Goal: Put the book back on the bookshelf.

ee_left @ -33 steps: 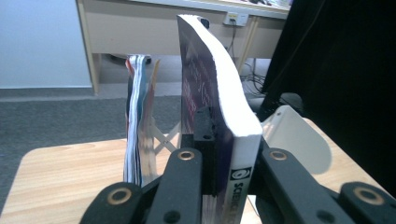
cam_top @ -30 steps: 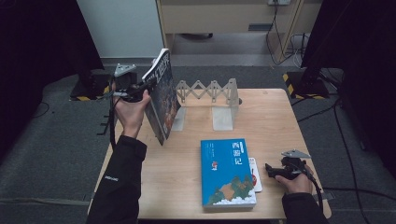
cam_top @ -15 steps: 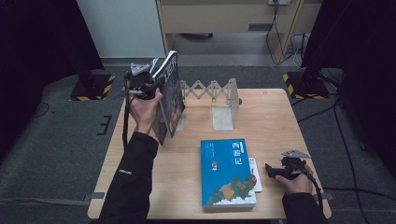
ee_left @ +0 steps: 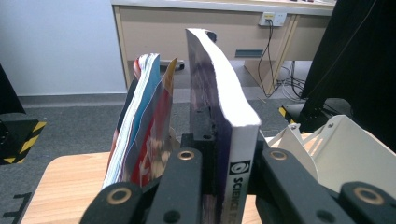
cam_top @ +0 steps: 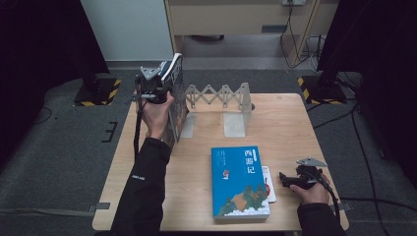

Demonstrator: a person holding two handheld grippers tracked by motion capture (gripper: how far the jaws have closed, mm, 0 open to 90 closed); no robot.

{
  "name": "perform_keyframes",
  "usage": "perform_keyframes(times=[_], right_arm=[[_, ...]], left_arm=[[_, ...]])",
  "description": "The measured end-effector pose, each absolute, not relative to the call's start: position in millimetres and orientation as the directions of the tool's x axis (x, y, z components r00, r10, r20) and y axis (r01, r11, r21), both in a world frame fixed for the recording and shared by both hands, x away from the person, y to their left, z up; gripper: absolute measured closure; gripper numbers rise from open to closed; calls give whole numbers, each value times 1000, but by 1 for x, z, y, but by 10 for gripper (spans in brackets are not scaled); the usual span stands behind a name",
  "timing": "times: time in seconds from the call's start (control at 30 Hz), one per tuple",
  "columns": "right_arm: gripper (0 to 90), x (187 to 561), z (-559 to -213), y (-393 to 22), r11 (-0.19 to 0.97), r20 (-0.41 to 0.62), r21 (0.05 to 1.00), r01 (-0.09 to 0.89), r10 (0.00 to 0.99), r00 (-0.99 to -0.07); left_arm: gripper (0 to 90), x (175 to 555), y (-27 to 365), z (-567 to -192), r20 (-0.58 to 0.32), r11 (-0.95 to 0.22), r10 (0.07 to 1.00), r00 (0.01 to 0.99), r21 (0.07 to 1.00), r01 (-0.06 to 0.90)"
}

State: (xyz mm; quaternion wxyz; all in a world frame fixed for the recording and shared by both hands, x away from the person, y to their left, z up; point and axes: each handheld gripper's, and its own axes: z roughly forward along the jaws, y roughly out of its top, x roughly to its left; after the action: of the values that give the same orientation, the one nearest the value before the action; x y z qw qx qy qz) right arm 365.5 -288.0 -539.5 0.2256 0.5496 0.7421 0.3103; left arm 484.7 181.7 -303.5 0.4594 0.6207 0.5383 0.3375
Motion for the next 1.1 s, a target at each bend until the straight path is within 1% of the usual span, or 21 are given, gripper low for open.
perform_keyframes(times=[0.07, 0.3, 0.47, 0.73, 0.93, 1.1], right_arm=[[18, 366, -540, -288, 203, 6, 709, 676, 956, -294], [17, 366, -540, -288, 205, 5, 709, 675, 955, -296], [17, 366, -540, -288, 206, 5, 709, 675, 955, -296], [17, 366, -540, -288, 206, 5, 709, 675, 955, -296], [16, 366, -540, -288, 206, 5, 709, 675, 955, -296], [15, 366, -540, -288, 206, 5, 708, 675, 955, -296]], left_arm=[[820, 486, 182, -309, -85, 13, 979, 187, 934, 357], [819, 487, 179, -312, -58, -7, 982, 177, 939, 343], [819, 488, 176, -312, -49, -16, 984, 169, 931, 363], [819, 485, 170, -312, -63, -10, 979, 192, 933, 360], [819, 489, 167, -318, -93, 20, 978, 186, 932, 362], [819, 488, 166, -324, -73, 11, 983, 171, 942, 336]])
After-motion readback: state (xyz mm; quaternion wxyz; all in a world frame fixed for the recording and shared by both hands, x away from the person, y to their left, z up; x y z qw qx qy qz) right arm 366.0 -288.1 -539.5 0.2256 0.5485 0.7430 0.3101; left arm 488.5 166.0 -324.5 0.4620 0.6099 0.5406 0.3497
